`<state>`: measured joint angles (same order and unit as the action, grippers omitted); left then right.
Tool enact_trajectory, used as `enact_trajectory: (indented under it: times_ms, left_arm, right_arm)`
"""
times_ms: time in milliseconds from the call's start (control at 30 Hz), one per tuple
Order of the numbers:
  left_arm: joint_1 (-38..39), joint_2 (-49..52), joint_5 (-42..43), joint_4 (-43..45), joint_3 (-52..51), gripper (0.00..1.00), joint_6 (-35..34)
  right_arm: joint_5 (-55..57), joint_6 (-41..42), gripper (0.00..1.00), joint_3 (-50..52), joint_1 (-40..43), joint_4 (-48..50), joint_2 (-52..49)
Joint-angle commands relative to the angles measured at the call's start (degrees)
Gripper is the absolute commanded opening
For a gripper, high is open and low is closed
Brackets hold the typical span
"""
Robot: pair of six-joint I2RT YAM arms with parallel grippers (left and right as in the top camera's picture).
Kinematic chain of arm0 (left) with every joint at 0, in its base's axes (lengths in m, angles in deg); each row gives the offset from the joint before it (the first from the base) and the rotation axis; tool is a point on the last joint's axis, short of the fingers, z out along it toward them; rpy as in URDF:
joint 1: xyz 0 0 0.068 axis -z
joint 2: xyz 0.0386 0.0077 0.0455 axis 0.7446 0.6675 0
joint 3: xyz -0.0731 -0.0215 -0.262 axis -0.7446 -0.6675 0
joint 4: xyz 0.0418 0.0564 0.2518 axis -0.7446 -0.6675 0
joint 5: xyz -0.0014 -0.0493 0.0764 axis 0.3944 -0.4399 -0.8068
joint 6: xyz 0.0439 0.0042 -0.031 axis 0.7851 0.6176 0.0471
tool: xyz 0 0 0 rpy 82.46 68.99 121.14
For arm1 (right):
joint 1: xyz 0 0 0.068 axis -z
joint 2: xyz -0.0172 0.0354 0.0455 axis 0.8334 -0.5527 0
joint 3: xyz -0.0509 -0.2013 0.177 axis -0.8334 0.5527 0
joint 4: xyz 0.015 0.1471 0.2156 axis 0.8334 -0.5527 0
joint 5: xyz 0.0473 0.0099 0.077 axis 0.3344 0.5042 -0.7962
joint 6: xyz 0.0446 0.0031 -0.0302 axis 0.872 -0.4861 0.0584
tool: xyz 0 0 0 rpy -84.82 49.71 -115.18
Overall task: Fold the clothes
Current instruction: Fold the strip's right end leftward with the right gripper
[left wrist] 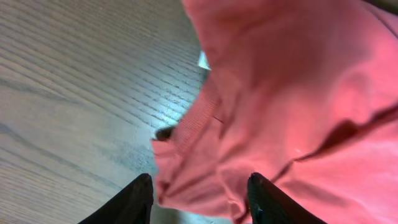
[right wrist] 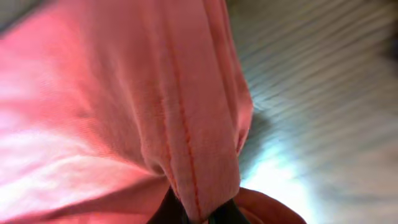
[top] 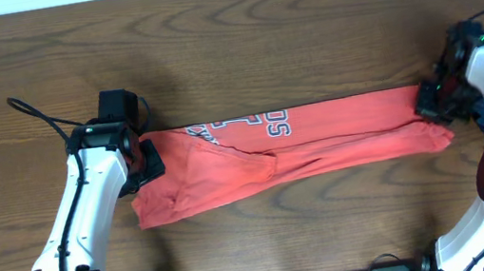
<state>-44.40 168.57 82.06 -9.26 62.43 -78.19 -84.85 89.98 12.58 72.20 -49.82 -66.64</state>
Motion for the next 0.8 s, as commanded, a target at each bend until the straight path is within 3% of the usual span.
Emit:
enact_trajectory:
  times_ms: [0, 533, 767]
  left_arm:
    - [-0.44, -0.52, 0.42, 0.09, 1.01, 0.53, -0.57]
    - [-0.44, -0.52, 1.68, 0.04, 0.72, 0.56, -0.55]
    - [-0.44, -0.52, 1.68, -0.44, 0.55, 0.56, -0.55]
  right_arm:
    - [1.66, -1.60, 0.01, -6.19, -2.71, -3.69, 0.44]
    - [1.64, 2.60, 0.01, -12.44, -31.23, -5.99, 0.28]
    - [1.68, 4.61, 0.01, -12.37, -38.42, -5.44, -0.74]
